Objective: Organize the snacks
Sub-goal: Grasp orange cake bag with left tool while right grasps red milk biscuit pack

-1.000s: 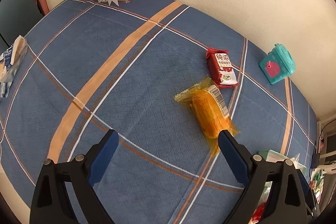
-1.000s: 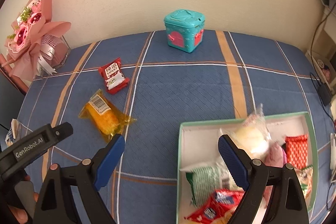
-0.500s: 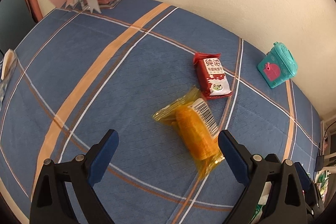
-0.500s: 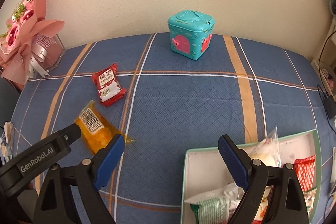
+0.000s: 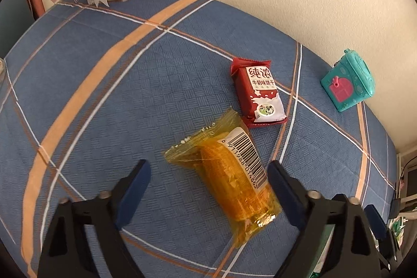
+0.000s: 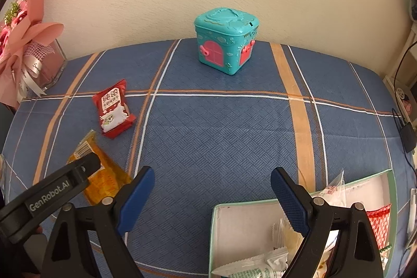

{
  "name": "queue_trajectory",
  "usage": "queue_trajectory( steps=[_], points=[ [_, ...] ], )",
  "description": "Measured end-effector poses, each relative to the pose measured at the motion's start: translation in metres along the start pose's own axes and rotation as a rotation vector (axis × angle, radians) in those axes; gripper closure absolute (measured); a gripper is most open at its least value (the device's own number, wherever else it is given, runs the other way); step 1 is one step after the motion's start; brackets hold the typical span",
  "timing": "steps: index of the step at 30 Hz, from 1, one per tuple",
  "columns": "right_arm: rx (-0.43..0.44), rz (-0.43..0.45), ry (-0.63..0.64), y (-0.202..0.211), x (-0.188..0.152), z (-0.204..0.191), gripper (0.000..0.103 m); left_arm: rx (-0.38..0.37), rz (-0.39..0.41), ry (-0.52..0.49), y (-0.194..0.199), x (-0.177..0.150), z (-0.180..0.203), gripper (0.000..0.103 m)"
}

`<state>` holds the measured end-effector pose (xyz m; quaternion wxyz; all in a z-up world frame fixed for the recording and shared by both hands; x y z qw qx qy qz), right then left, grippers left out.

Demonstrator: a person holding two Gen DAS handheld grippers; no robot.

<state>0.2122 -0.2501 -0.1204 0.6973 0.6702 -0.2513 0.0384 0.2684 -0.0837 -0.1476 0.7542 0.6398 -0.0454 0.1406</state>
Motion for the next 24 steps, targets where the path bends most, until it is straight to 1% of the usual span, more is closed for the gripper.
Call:
queue_trajectory(
  steps=[3, 4, 5, 8, 10, 11, 12, 13, 18, 24],
  points=[
    [-0.011, 0.005, -0.002, -0.001, 0.001, 0.000, 0.011, -0.021, -0.006, 0.006, -0.004, 0.001, 0.001, 0.018],
    [-0.013, 0.006, -0.003, -0.001, 0.002, 0.001, 0.011, -0.028, -0.006, 0.008, -0.005, 0.000, 0.001, 0.024],
    [-0.015, 0.005, -0.004, -0.002, 0.002, 0.000, 0.011, -0.038, -0.007, 0.011, -0.006, 0.001, 0.001, 0.027],
    [-0.027, 0.002, -0.006, -0.004, 0.001, 0.000, 0.011, -0.059, -0.009, 0.016, -0.009, 0.002, 0.001, 0.030],
    [-0.032, -0.001, -0.008, -0.005, 0.001, 0.000, 0.011, -0.084, -0.008, 0.018, -0.009, 0.003, 0.002, 0.041],
    [-0.032, -0.001, -0.010, -0.006, 0.001, -0.001, 0.011, -0.090, -0.007, 0.017, -0.008, 0.002, 0.001, 0.043],
    [-0.033, -0.001, -0.011, -0.007, 0.001, -0.001, 0.011, -0.093, -0.004, 0.013, -0.007, 0.001, 0.002, 0.047],
    [-0.035, 0.001, -0.008, -0.007, 0.002, -0.003, 0.011, -0.101, 0.000, 0.008, -0.006, 0.001, 0.002, 0.054],
    [-0.042, 0.014, 0.005, -0.007, 0.005, -0.008, 0.011, -0.128, -0.002, 0.015, -0.006, 0.004, 0.001, 0.058],
    [-0.042, 0.026, 0.017, -0.010, 0.015, -0.016, 0.011, -0.148, 0.004, 0.032, -0.005, 0.010, -0.012, 0.059]
  ],
)
Point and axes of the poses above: each gripper's, at about its wrist camera, not at the fingertips, and y roughly against the way its jaws point, z to its right, x to its top, the point moved 8 cm from there along -y, roughly the way its jaws point, and after that the axes turned 6 degrees about -z, right-handed, at the moved point
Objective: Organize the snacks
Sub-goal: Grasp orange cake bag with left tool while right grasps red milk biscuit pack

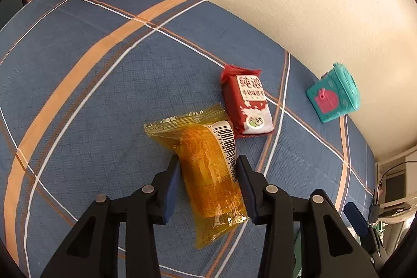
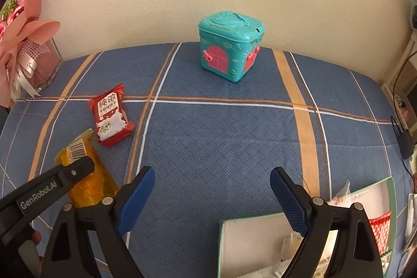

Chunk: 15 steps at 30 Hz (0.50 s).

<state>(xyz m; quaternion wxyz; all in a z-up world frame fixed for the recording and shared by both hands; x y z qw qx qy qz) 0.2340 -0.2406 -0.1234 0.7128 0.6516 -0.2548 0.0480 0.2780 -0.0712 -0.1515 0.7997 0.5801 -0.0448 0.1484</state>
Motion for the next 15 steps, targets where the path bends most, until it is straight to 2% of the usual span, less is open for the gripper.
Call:
queue_trajectory(
  steps=[3, 10, 15],
  points=[
    [0.029, 0.004, 0.005, -0.003, 0.010, -0.009, 0.012, -0.011, 0.019, 0.012, 0.006, 0.006, -0.009, 0.061],
    [0.156, -0.017, 0.027, -0.012, 0.038, -0.049, 0.019, -0.009, 0.068, 0.065, 0.019, 0.017, -0.035, 0.061],
    [0.177, -0.043, 0.101, -0.024, 0.053, -0.085, 0.025, -0.004, 0.094, 0.094, 0.026, 0.022, -0.053, 0.061]
  ],
)
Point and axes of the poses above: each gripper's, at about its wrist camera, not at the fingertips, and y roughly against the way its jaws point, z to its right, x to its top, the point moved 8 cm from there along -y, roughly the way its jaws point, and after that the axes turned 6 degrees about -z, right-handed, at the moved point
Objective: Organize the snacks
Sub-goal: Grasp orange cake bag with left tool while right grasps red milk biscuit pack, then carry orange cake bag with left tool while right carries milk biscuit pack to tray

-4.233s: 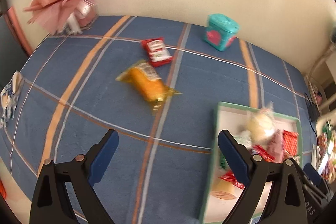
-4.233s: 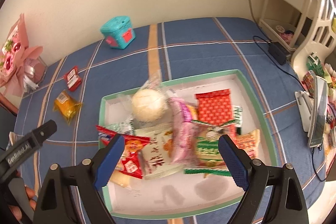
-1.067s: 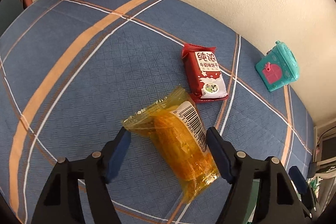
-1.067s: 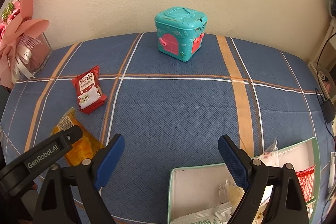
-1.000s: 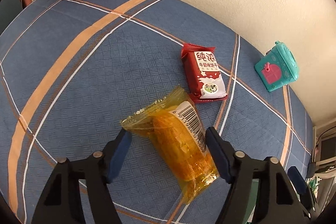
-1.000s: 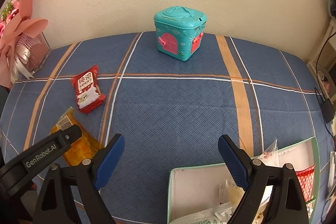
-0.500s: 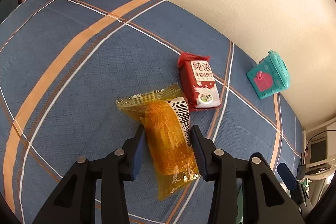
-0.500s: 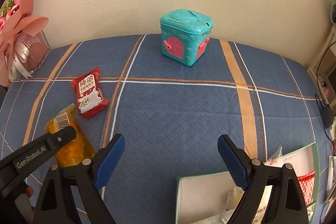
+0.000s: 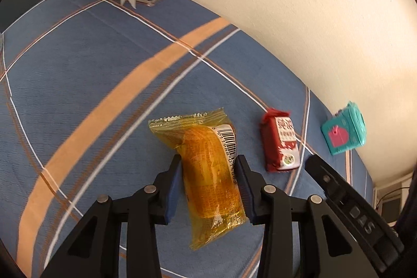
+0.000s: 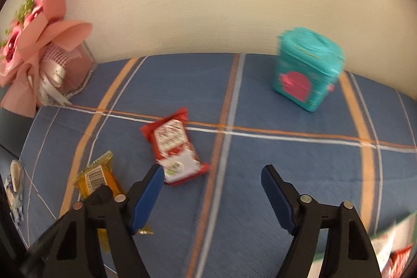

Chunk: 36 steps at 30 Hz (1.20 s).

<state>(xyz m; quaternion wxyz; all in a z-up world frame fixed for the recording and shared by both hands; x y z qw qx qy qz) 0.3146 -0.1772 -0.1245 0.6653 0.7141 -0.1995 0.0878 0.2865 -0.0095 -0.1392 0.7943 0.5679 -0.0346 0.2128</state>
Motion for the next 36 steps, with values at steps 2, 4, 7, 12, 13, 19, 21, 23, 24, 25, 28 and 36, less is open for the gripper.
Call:
queue_trajectory(
  steps=[2, 4, 7, 12, 13, 19, 21, 23, 24, 25, 28, 36],
  points=[
    [-0.019, -0.010, 0.038, -0.007, 0.005, -0.010, 0.027, -0.007, 0.002, 0.009, 0.001, 0.001, -0.005, 0.061],
    [-0.030, -0.025, 0.068, -0.016, 0.008, -0.019, 0.031, -0.010, 0.003, 0.016, -0.006, 0.001, -0.005, 0.061],
    [-0.020, -0.049, 0.082, -0.028, 0.008, -0.028, 0.038, -0.015, 0.000, 0.023, -0.010, 0.001, -0.007, 0.061],
    [-0.042, -0.068, 0.108, -0.041, 0.006, -0.035, 0.051, -0.027, -0.001, 0.027, -0.010, -0.001, -0.008, 0.061],
    [-0.035, -0.073, 0.109, -0.043, 0.006, -0.037, 0.055, -0.027, -0.001, 0.027, -0.010, -0.002, -0.008, 0.061],
    [-0.031, -0.074, 0.103, -0.050, 0.007, -0.040, 0.060, -0.030, -0.003, 0.031, -0.011, -0.003, -0.008, 0.061],
    [-0.025, -0.074, 0.085, -0.047, 0.005, -0.037, 0.060, -0.029, -0.008, 0.029, -0.011, -0.003, -0.007, 0.061],
    [-0.017, -0.075, 0.067, -0.042, 0.001, -0.034, 0.060, -0.024, -0.013, 0.026, -0.011, -0.003, -0.006, 0.061],
    [-0.015, -0.075, 0.061, -0.038, -0.001, -0.032, 0.060, -0.023, -0.014, 0.024, -0.010, -0.004, -0.005, 0.061],
    [-0.015, -0.074, 0.056, -0.034, -0.004, -0.029, 0.060, -0.022, -0.016, 0.022, -0.009, -0.004, -0.006, 0.061],
    [0.000, -0.065, 0.043, -0.017, -0.015, -0.022, 0.060, 0.003, -0.012, 0.016, -0.001, -0.002, -0.009, 0.061],
    [0.020, -0.055, 0.008, 0.033, -0.057, -0.005, 0.060, 0.039, 0.009, -0.037, 0.041, -0.010, -0.002, 0.062]
  ],
)
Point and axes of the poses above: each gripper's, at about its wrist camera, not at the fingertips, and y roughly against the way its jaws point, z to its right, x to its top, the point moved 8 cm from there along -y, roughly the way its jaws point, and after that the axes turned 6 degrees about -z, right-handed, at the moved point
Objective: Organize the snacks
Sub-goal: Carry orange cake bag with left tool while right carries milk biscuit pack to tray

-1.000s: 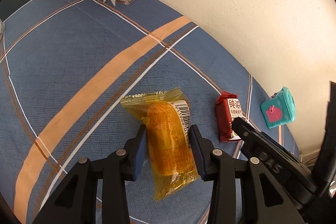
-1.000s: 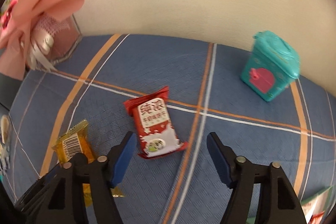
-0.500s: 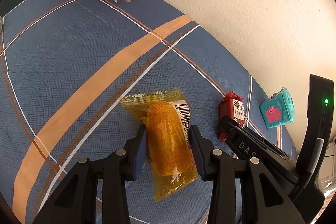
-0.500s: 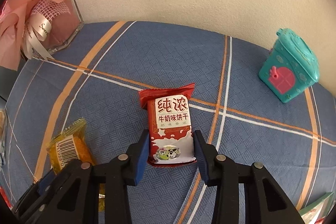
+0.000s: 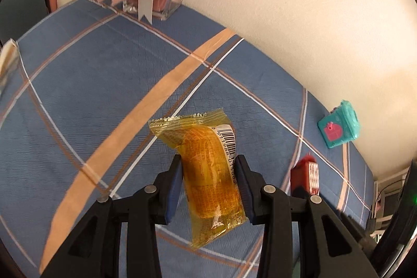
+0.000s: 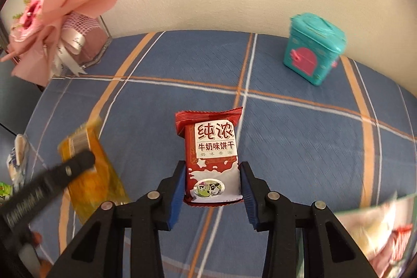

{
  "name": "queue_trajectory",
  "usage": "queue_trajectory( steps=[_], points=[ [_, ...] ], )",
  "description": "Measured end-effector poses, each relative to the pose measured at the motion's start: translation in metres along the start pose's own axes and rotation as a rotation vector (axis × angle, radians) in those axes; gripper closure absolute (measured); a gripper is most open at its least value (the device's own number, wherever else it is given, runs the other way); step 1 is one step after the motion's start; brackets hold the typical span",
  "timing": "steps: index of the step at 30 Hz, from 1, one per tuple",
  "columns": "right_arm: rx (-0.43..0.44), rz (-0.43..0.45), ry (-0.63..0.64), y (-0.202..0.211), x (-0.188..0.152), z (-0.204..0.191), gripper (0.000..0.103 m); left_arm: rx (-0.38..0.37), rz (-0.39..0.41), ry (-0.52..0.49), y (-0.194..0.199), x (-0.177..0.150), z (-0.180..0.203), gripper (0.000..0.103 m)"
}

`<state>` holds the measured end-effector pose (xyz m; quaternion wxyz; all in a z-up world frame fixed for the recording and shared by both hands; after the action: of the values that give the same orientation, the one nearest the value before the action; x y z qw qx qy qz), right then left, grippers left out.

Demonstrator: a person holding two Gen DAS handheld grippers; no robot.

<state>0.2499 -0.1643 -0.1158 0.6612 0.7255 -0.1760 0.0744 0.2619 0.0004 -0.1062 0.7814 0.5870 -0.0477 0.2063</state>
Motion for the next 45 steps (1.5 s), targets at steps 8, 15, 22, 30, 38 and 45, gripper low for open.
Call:
queue_trajectory(
  steps=[8, 15, 22, 30, 38, 45],
  points=[
    [-0.031, 0.016, -0.011, 0.047, -0.043, 0.020, 0.061, -0.014, 0.026, -0.056, 0.050, -0.022, 0.024, 0.062],
    [-0.028, 0.029, -0.046, 0.075, -0.079, 0.032, 0.060, -0.036, 0.045, -0.103, 0.082, -0.054, 0.045, 0.061],
    [-0.009, 0.062, -0.096, 0.100, -0.114, 0.051, 0.060, -0.062, 0.048, -0.180, 0.096, -0.088, 0.066, 0.062],
    [0.021, 0.113, -0.174, 0.129, -0.146, 0.084, 0.061, -0.097, 0.074, -0.232, 0.116, -0.114, 0.088, 0.062],
    [-0.015, 0.176, -0.249, 0.162, -0.170, 0.137, 0.061, -0.122, 0.061, -0.293, 0.119, -0.141, 0.111, 0.062],
    [-0.042, 0.133, -0.314, 0.161, -0.191, 0.176, 0.060, -0.153, 0.007, -0.380, 0.109, -0.176, 0.148, 0.062]
  ],
)
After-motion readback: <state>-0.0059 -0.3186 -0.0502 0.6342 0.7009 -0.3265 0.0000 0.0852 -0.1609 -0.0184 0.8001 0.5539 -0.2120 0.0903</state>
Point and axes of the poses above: each gripper's, at about its wrist camera, not at the fingertips, and y roughly against the way its jaws point, z to its right, x to its top, the point moved 8 cm from there along -y, roughly the way its jaws point, and after that the axes turned 6 degrees about -z, right-handed, at the moved point
